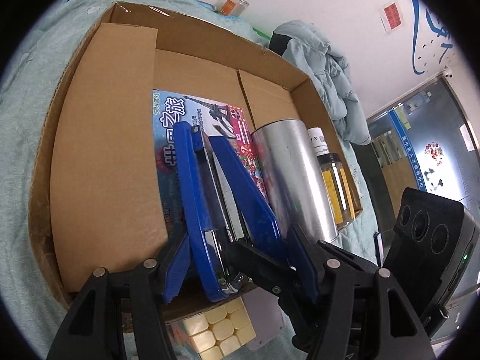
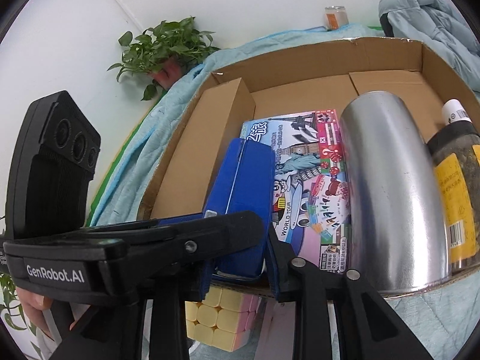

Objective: Organize rigid objects
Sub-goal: 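Carry the stapler with the right tool and lower it beside the game box, then grasp the white rectangular case on the quilt with the right tool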

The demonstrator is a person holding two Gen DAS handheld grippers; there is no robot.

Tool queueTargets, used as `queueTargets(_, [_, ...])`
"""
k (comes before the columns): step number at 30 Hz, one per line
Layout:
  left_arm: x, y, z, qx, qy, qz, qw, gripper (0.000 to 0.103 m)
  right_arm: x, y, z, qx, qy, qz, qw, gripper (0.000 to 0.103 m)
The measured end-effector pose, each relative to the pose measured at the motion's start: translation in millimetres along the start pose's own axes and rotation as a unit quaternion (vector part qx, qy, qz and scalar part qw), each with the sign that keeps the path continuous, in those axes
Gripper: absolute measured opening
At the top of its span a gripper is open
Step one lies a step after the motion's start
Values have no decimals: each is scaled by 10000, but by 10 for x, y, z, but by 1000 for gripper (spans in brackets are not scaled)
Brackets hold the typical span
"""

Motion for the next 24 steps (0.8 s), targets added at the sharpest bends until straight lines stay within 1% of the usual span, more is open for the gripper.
queueTargets(1, [0, -8, -7, -56, -1, -15, 10000, 61, 4, 18, 6, 4, 57, 2, 10000, 29])
queueTargets(3, [-4, -72, 7, -370, 160, 84, 9992, 62, 8, 62, 10, 23, 127, -4, 9999, 28])
queueTargets(5, [14, -132, 8, -393, 164, 127, 9990, 62, 22, 99, 1, 14, 126, -18, 9999, 28])
queueTargets(7, [21, -242, 3, -542, 200, 300, 9979, 62, 29, 125, -26, 80, 49, 5, 10000, 28])
queueTargets(8, [38, -342, 9, -726, 240, 460, 9960, 62, 41, 119, -39, 51, 40, -37, 10000, 33])
queueTargets(9, [41, -420, 13, -831, 260, 593, 9944, 62, 52, 136, -60, -2, 22, -60, 10000, 39])
queueTargets(10, [67, -523, 20, -942, 271, 767, 9922, 62, 70, 116, -89, 46, -103, 24, 9999, 64])
queueTargets(11, [120, -648, 29, -1113, 283, 974, 9886, 63, 85, 44, -117, 88, -276, 254, 9993, 92])
queueTargets(12, [166, -734, 31, -1275, 290, 1108, 9852, 66, 109, -52, -127, 113, -409, 488, 9979, 100])
queueTargets(13, [238, -833, 46, -1496, 292, 1284, 9799, 69, 152, -186, -143, 165, -614, 812, 9947, 102])
queueTargets(14, [316, -917, 68, -1689, 288, 1464, 9743, 77, 185, -270, -152, 217, -763, 977, 9920, 102])
queueTargets(15, [387, -975, 95, -1821, 289, 1618, 9694, 81, 236, -376, -151, 335, -943, 1185, 9879, 102])
queueTargets(17, [528, -1041, 138, -1994, 317, 1776, 9632, 81, 342, -541, -98, 376, -1044, 1333, 9848, 102])
queueTargets(19, [698, -1051, 192, -2130, 307, 1848, 9589, 81, 529, -633, 9, 493, -1102, 1279, 9844, 102])
queueTargets(21, [850, -1021, 250, -2286, 273, 1879, 9548, 82, 742, -625, 132, 942, -1125, 973, 9844, 101])
queueTargets(22, [925, -990, 285, -2302, 279, 1887, 9543, 82, 853, -683, 239, 1039, -1096, 867, 9847, 98])
queueTargets(23, [960, -961, 314, -2281, 281, 1875, 9550, 82, 967, -671, 352, 1146, -1008, 694, 9858, 92])
queueTargets(24, [1015, -926, 339, -2251, 261, 1843, 9564, 81, 1061, -598, 443, 1190, -876, 467, 9879, 90])
Point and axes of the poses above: each gripper's, at about its wrist camera, not at the fingertips, and y roughly the way its jaws point, z to its right, x to its underside, the point moved 5 cm from there along y, roughly the way its jaws point, and after that the axes turned 11 degrees about y, right-handed, at the moved point
